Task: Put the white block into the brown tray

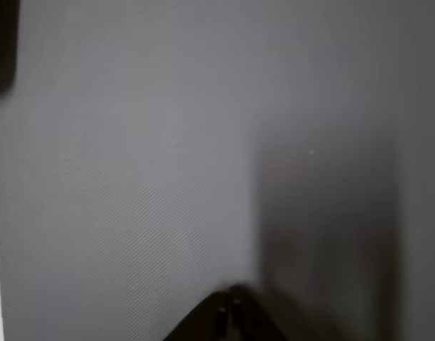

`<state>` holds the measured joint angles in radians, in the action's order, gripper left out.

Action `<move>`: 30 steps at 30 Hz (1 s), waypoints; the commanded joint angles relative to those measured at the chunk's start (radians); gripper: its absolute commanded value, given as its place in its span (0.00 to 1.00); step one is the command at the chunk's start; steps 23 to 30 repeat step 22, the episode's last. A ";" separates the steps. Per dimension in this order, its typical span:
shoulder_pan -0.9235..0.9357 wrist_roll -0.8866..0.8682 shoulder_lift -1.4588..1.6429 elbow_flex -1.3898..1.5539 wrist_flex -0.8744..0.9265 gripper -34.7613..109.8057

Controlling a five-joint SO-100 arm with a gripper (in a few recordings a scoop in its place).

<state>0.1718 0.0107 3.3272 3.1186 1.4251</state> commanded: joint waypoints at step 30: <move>0.006 -0.069 -0.014 -0.005 0.061 0.24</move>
